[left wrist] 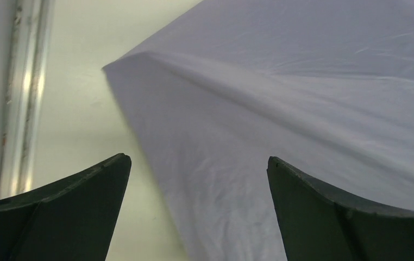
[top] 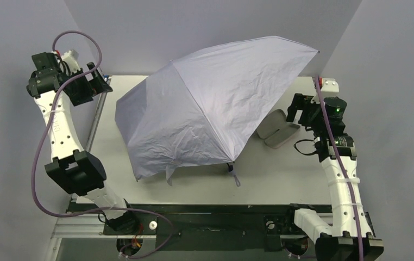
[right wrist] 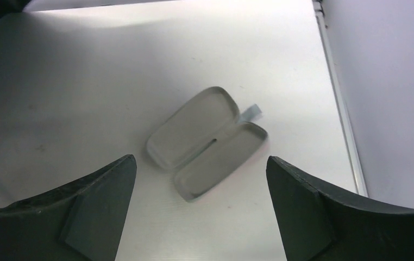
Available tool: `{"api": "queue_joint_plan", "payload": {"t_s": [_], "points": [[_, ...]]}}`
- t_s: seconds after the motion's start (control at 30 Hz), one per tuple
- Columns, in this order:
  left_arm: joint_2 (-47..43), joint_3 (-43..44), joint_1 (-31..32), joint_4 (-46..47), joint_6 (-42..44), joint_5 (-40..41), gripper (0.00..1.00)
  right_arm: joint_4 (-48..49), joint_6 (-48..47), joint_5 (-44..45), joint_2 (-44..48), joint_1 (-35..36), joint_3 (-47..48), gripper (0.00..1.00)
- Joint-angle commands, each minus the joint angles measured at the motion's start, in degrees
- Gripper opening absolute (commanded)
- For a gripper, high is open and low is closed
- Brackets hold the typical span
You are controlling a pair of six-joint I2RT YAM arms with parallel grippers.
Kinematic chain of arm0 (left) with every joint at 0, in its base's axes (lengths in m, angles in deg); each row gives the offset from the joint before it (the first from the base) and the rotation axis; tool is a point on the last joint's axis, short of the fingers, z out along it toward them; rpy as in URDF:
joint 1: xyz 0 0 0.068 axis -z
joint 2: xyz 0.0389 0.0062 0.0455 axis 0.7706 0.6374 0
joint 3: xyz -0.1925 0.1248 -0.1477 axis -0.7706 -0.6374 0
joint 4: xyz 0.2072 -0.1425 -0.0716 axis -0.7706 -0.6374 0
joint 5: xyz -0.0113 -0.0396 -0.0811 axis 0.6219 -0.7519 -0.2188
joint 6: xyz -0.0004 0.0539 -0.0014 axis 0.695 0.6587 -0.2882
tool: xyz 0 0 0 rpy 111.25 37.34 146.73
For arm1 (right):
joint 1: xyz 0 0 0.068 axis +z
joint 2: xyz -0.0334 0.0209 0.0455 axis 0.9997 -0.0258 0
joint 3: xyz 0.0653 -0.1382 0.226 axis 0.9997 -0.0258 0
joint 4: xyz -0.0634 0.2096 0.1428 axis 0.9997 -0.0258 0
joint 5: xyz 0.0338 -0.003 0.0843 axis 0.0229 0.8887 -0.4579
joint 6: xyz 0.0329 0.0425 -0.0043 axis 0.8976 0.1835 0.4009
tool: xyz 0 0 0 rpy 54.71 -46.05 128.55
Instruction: Open the umbrella
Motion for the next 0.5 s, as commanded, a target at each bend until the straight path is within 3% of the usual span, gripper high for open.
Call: {"api": "queue_joint_plan", "payload": {"t_s": [0.0,0.13,0.47], "points": [[-1.53,4.55,1.86,-7.5,16.29,14.75,0.97,-1.65,-1.76,-1.63,-2.46,-3.17,2.93,0.85],[-1.92,-0.34,8.19,-2.3,21.27,27.68,0.97,-1.85,-3.43,-3.05,-4.29,-3.4,2.45,0.85],[5.88,5.58,13.18,0.06,20.42,32.59,0.97,-2.33,-8.02,-2.66,-8.79,-3.48,5.58,0.86]]}}
